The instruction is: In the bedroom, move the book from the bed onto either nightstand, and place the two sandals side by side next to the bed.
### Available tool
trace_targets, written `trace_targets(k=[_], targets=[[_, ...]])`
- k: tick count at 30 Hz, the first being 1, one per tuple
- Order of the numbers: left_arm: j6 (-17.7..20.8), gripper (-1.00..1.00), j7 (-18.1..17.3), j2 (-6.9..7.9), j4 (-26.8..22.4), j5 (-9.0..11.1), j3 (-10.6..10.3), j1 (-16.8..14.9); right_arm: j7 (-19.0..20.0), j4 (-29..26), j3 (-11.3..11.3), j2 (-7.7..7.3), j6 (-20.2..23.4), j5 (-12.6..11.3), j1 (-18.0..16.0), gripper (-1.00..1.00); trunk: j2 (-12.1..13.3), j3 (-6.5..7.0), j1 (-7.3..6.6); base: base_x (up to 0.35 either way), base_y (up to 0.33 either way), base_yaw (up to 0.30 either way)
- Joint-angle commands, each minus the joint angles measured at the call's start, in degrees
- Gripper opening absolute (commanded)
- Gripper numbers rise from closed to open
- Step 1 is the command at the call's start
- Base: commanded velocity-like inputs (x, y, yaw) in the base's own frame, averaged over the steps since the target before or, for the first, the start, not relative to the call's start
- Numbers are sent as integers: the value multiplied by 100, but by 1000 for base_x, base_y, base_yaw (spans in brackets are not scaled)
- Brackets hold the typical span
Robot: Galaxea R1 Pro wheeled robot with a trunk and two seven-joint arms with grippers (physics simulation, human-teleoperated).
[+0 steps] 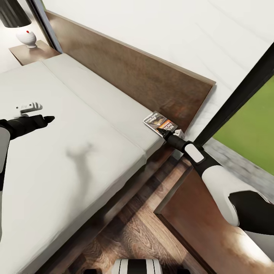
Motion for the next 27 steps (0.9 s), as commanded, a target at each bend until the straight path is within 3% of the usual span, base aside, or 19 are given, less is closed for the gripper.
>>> trace_targets(k=[1,27], targets=[[17,100,49,-1,-1,59,-2,-5,27,-2,35,4,19,-103,-4,-100,-1,-3,1,0,0,3],[17,100,48,-9,0,60,-2,-5,35,-2,35,1,17,-116,-4,-100,-1,-3,1,0,0,0]])
